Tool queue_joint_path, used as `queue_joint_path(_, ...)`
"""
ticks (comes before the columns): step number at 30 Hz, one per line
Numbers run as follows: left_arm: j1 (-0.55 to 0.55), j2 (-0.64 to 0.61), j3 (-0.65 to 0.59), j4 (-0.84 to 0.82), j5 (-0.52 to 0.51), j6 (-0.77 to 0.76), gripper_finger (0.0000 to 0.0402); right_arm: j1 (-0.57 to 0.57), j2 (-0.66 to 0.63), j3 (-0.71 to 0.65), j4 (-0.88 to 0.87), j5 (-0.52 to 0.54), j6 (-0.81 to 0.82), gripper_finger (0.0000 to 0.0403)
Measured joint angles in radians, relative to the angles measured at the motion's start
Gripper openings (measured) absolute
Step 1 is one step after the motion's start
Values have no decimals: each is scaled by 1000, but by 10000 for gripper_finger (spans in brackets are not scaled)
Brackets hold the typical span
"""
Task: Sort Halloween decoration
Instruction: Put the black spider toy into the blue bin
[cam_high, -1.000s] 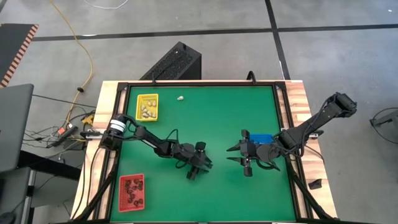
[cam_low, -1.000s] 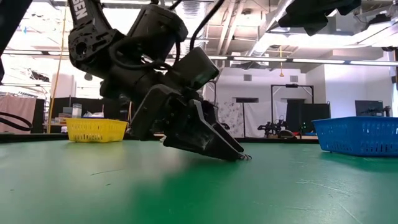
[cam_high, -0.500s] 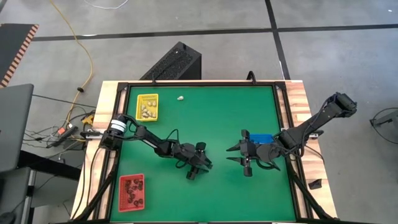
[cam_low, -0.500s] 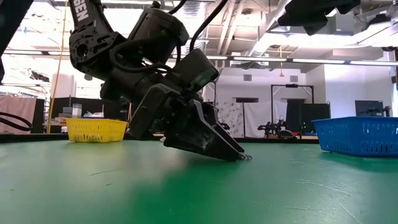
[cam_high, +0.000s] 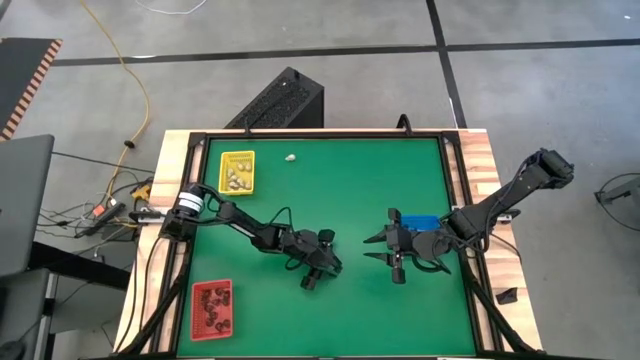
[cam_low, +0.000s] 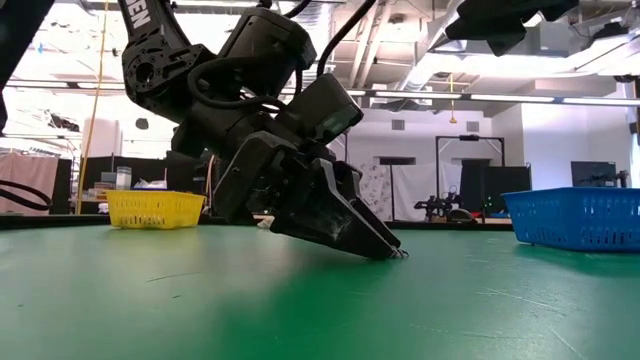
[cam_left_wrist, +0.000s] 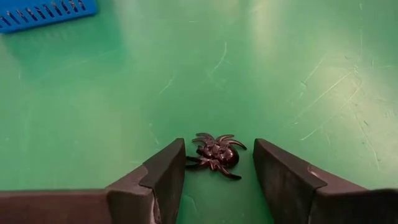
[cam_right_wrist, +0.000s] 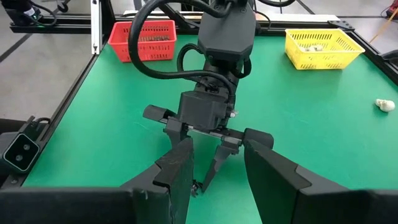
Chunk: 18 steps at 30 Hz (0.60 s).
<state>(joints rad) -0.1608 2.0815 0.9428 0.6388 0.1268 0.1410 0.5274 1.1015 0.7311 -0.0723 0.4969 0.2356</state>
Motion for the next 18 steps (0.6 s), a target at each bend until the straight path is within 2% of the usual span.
queue_joint_path(18,-14,0,-1,40,-17,-23,178,0,0,0,5,0,8,173)
